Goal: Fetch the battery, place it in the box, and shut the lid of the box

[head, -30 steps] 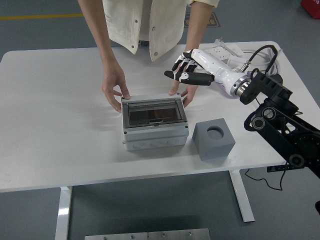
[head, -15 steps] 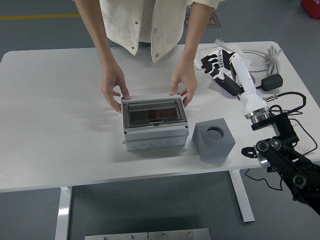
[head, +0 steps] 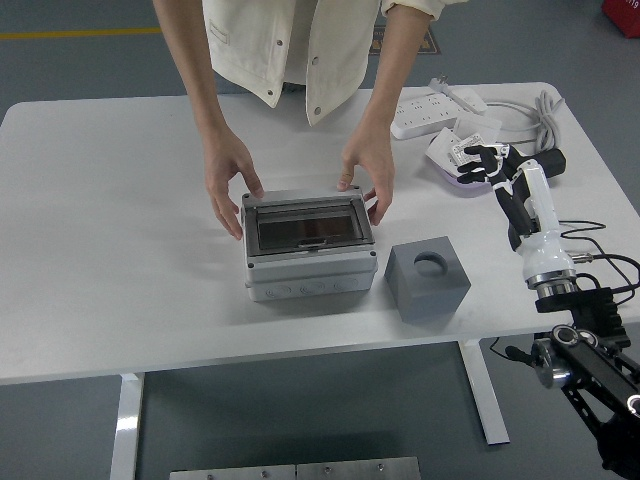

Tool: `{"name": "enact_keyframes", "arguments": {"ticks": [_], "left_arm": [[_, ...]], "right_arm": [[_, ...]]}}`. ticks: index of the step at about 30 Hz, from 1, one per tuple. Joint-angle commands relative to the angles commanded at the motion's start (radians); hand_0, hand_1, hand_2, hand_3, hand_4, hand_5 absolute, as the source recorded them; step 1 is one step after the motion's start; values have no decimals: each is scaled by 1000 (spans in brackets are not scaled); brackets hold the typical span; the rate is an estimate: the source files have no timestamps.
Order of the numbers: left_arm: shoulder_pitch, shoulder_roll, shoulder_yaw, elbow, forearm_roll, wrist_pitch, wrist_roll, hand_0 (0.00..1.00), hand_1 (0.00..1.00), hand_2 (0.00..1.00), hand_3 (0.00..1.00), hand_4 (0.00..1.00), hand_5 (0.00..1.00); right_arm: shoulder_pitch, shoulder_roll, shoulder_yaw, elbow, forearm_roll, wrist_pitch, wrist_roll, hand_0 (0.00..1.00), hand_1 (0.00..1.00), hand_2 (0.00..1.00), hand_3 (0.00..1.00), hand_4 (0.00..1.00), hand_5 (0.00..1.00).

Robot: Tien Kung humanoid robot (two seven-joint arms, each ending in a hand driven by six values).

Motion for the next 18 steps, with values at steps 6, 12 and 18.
{"name": "enact_keyframes", "arguments": {"ticks": [6, 12, 18], "left_arm": [[0, 0, 7, 0, -8, 0, 0, 572, 754, 590, 523, 111, 2], [-3, 4, 19, 0, -19, 0, -1, 572, 754, 590, 523, 111, 2], [-9, 11, 33, 0, -29, -1, -2, 572, 754, 591, 523, 111, 2]], "right_arm": [[-10, 5, -7, -16, -1, 0, 1, 495, 445, 497, 553, 846, 639], [-4, 14, -42, -35, 4, -6, 5, 505, 447, 498, 564, 825, 610], [1, 19, -80, -54, 18, -7, 4, 506, 447, 492, 547, 820, 606]]}}
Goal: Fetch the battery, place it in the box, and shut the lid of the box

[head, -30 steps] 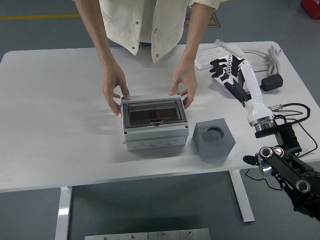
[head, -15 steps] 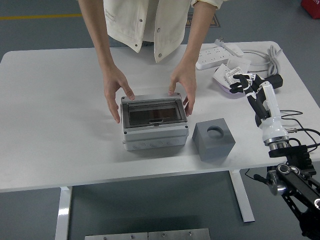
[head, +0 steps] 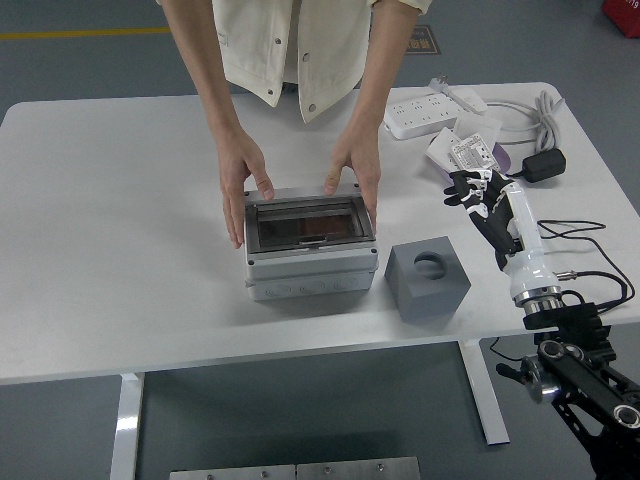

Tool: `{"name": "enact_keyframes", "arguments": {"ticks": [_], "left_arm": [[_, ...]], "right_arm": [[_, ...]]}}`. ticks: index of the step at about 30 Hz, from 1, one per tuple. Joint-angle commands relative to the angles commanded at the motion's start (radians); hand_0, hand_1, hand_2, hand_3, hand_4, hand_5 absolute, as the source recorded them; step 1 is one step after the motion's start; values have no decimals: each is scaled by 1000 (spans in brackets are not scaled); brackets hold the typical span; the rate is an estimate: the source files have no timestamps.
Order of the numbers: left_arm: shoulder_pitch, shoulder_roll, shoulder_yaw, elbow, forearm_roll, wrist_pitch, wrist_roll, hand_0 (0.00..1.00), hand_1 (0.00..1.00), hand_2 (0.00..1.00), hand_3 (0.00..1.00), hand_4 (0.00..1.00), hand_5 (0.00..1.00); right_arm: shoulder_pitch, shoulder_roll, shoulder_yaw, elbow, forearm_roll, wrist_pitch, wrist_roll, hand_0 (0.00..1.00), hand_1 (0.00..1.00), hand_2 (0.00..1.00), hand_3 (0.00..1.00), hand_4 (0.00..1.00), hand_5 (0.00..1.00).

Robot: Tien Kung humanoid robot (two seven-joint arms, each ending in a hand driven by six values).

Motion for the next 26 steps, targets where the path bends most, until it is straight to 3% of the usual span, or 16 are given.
{"name": "enact_keyframes", "arguments": {"ticks": [14, 26], "left_arm": [[-2, 11, -6, 0, 13, 0, 1, 574, 754, 589, 525, 117, 2], [2, 2, -18, 0, 19, 2, 2, 573, 754, 587, 522, 114, 2]], "right_arm": [[-2, 13, -16, -4, -6, 0, -1, 508, 443, 485, 542, 810, 604], [-12, 15, 18, -5, -15, 1, -3, 511, 442, 484, 543, 798, 596]]}}
